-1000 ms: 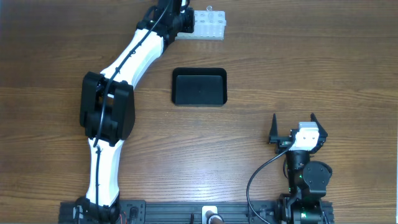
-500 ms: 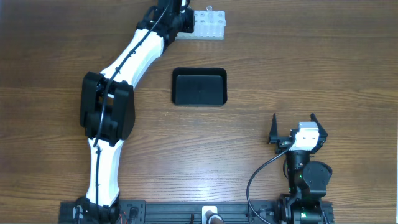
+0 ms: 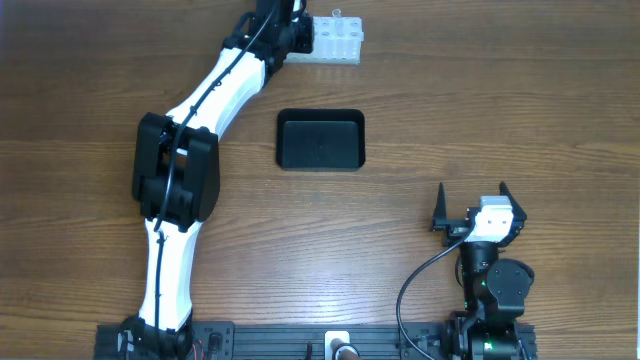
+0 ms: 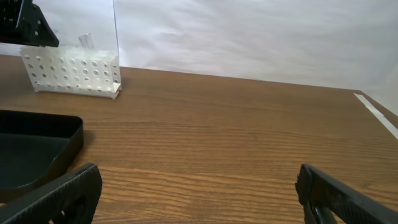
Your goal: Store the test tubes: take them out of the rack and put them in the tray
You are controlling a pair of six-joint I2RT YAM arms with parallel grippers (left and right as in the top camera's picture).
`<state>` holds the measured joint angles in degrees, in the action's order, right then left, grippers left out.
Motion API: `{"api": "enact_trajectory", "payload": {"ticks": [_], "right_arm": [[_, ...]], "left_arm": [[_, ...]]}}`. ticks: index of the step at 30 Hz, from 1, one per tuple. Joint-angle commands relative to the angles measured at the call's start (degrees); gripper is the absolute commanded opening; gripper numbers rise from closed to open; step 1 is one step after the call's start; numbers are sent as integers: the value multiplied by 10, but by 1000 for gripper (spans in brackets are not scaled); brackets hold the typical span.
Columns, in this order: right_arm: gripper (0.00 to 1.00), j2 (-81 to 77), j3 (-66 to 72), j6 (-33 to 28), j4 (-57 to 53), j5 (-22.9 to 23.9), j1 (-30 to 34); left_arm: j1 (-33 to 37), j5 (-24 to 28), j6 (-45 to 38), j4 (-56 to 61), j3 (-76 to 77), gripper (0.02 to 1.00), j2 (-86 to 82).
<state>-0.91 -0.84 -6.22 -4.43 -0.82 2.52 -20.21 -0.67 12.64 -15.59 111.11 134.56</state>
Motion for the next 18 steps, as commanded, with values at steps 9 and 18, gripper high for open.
{"api": "enact_trajectory", "payload": {"ticks": [9, 18], "right_arm": [[991, 6, 5, 2, 1, -7, -4], [991, 6, 5, 2, 1, -7, -4]], "left_arm": [[-3, -3, -2, 0, 12, 189, 13], [-6, -2, -2, 0, 13, 220, 13]]}}
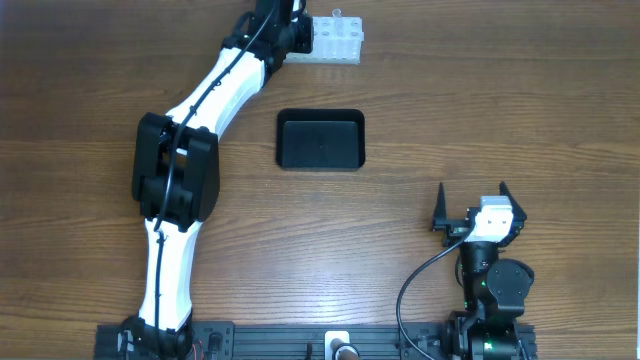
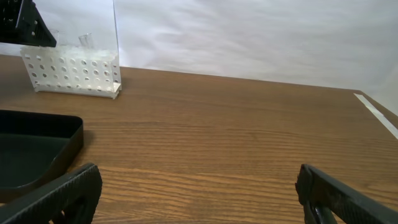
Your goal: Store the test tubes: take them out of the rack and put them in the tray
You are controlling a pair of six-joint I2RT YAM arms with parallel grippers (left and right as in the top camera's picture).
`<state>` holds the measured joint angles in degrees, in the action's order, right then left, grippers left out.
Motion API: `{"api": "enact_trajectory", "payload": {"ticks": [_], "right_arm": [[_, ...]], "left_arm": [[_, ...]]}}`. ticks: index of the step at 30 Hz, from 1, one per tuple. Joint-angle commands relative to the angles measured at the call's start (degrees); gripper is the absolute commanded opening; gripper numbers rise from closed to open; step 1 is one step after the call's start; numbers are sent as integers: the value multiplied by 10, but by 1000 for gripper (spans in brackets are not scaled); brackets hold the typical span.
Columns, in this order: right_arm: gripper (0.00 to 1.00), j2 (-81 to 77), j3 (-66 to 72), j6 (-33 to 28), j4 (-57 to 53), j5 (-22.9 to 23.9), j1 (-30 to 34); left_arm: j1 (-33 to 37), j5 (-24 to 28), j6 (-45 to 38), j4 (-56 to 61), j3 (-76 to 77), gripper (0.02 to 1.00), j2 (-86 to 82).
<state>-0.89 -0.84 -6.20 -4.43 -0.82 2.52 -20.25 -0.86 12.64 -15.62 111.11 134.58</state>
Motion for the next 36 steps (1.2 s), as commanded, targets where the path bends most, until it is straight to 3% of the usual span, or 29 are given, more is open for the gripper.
{"api": "enact_trajectory", "payload": {"ticks": [1, 7, 36], "right_arm": [[993, 6, 5, 1, 1, -7, -4], [993, 6, 5, 1, 1, -7, -4], [991, 6, 5, 1, 1, -7, -4]], "left_arm": [[-6, -1, -2, 0, 13, 257, 13], [-9, -3, -2, 0, 14, 325, 13], [-12, -16, -2, -9, 34, 305, 4]]}}
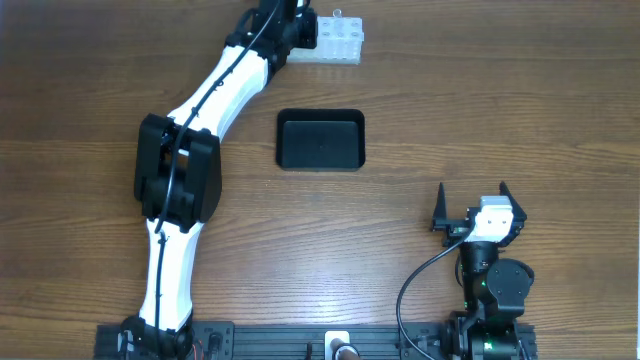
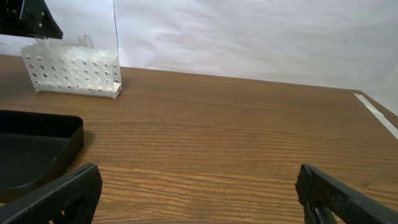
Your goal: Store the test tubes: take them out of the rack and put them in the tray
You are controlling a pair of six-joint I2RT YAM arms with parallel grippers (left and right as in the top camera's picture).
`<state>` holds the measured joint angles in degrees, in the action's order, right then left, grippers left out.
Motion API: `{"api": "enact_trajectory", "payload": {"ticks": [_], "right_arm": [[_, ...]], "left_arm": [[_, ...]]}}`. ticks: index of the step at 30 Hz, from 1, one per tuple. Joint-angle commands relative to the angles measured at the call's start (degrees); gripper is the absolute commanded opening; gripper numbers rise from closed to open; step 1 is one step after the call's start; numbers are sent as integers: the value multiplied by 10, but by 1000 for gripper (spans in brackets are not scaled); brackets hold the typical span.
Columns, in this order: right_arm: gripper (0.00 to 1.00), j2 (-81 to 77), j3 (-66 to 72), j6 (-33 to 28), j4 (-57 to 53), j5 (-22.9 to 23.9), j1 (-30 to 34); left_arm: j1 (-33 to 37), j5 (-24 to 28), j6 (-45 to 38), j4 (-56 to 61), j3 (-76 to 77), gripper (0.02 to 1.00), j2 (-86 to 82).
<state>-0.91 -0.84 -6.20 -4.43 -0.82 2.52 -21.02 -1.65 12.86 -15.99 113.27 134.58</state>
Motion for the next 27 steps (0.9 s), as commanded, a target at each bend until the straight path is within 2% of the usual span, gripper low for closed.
{"api": "enact_trajectory", "payload": {"ticks": [1, 6, 9, 13, 19, 27], "right_arm": [[991, 6, 5, 1, 1, -7, -4], [993, 6, 5, 1, 1, -7, -4], [991, 6, 5, 1, 1, -7, -4], [993, 6, 5, 1, 1, -7, -4], [993, 6, 5, 1, 1, -7, -4], [991, 6, 5, 1, 1, -7, -4]], "left_arm": [[-5, -8, -4, -7, 12, 299, 4], [-7, -8, -4, -10, 12, 301, 4], [-7, -8, -4, -10, 12, 248, 4], [-8, -8, -4, -10, 12, 240, 4], [-8, -8, -4, -10, 12, 141, 4], [-8, -8, -4, -10, 12, 134, 4]]}}
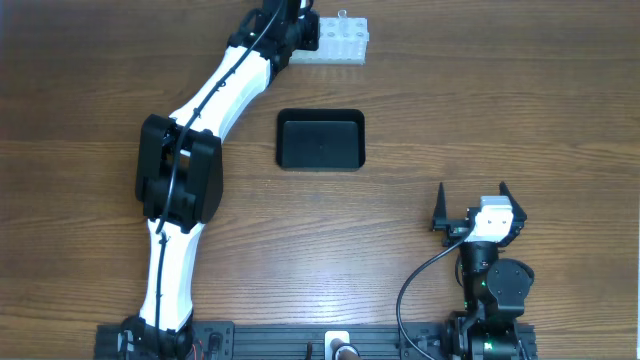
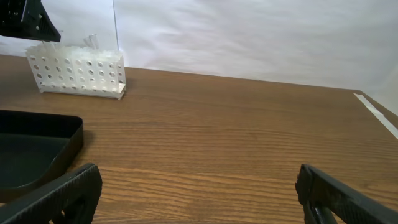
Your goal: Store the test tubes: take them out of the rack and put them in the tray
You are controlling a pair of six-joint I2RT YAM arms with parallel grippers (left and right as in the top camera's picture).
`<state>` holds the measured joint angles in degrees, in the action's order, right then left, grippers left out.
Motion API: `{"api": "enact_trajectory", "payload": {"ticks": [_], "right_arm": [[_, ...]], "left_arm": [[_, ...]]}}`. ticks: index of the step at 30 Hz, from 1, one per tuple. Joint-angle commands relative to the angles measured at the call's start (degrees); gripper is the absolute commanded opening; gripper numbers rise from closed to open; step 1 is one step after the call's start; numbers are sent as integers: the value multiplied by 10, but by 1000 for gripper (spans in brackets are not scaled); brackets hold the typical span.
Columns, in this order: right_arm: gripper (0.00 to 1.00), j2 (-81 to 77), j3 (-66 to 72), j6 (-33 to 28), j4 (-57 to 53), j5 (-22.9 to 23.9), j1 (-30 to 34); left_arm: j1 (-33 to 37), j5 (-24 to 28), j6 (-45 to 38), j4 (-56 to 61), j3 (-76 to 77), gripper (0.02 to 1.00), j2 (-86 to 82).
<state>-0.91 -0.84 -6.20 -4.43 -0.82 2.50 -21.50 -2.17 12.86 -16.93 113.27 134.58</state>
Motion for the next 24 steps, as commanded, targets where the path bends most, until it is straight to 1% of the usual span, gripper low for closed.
{"api": "enact_trajectory", "payload": {"ticks": [1, 11, 24], "right_arm": [[991, 6, 5, 1, 1, -7, -3], [993, 6, 5, 1, 1, -7, -3], [993, 6, 5, 1, 1, -7, -3]], "left_arm": [[-3, -3, -4, 0, 12, 132, 4], [-3, -3, -4, -9, 12, 134, -10], [-3, -16, -5, -22, 12, 126, -49]]}}
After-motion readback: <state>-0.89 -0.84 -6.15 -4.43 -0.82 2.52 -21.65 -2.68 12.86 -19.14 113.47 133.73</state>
